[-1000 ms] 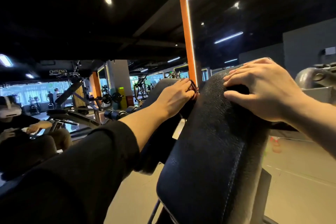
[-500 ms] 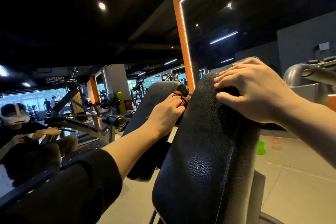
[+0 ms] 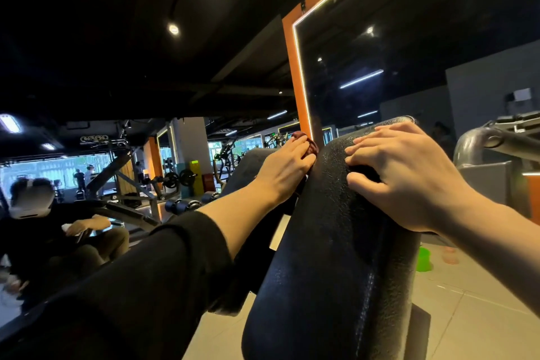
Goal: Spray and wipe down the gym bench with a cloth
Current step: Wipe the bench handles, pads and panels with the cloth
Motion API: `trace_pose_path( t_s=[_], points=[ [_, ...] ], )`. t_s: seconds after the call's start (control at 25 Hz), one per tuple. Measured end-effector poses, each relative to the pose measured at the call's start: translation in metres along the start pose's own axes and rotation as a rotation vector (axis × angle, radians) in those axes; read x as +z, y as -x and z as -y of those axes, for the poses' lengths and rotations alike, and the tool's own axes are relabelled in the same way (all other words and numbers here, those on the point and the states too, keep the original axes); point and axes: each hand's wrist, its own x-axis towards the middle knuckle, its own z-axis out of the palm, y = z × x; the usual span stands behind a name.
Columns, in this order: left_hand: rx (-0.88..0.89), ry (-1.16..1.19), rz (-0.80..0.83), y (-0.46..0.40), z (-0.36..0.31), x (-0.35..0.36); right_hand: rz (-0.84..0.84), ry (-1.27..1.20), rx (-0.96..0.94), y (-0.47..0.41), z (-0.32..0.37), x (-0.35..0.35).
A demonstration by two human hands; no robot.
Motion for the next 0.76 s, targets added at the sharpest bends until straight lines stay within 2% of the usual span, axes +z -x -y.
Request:
trace_pose_path(
  t_s=[0.16,0.4,0.48,0.64,0.76],
  points=[
    [-0.061,0.045,0.147,-0.022,-0.005,0.015,-0.016,-0.027,0.008,0.002,-0.004,0.0],
    [0.055,0.064,0.042,0.026,0.001,0.02,0.009,-0.039,0.011,0.002,-0.005,-0.003],
    [0.077,0.081,0.09,0.039,0.002,0.015,0.025,-0.028,0.019,0.002,-0.003,-0.003],
    [0.034,0.06,0.028,0.015,0.005,-0.005,0.038,-0.008,0.038,0.001,-0.003,-0.001],
    [0.006,0.019,0.06,-0.011,0.006,0.0,0.032,0.0,0.041,0.001,-0.003,-0.002]
  ],
)
